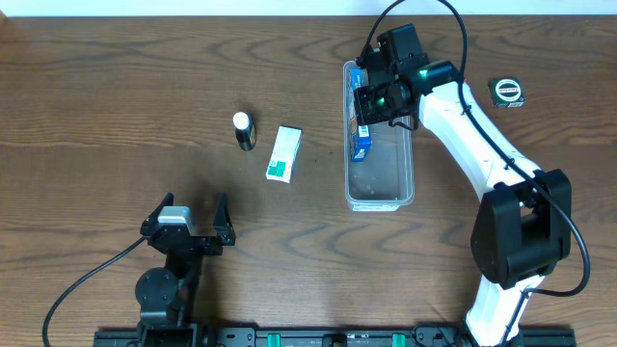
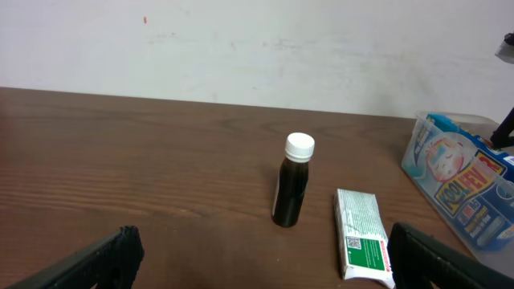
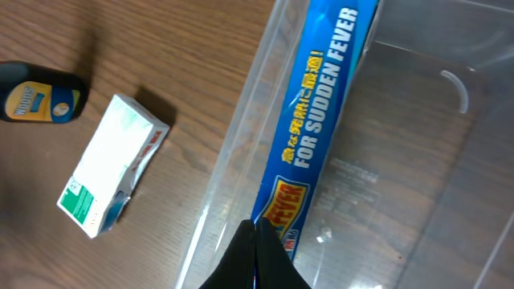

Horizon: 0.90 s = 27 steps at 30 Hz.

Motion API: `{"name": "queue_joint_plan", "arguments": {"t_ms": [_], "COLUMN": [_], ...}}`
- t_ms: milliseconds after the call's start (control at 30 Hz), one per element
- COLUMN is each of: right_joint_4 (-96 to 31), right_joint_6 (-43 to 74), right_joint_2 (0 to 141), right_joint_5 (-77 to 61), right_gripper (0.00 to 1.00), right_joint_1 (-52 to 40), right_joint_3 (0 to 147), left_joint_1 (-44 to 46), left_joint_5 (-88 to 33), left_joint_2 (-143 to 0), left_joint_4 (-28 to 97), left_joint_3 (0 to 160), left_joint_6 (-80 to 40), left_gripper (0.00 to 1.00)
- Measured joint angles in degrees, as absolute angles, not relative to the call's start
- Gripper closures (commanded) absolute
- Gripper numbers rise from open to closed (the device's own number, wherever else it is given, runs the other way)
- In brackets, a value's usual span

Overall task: Pack container
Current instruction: 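Lower the blue box into the container and release it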

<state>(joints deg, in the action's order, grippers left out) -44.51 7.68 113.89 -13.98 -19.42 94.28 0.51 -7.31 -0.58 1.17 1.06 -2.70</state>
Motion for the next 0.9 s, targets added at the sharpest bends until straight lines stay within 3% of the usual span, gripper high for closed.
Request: {"name": "queue_joint_plan", "arguments": {"t_ms": [900], "right_joint_4": [-50.2], "right_joint_6": [7.1], "right_joint_2": [114.0], "right_joint_5": [3.4], "right_gripper": [0.97], "right_joint_1": [-19.3], "right_joint_3": [93.4], "left_joint_1": [0.5], "left_joint_5": [-7.3], "left_joint_2": [-0.6], "left_joint_4": [1.2], "left_joint_3": [1.1], "left_joint_6": [-2.7], "left_gripper": [0.02]}}
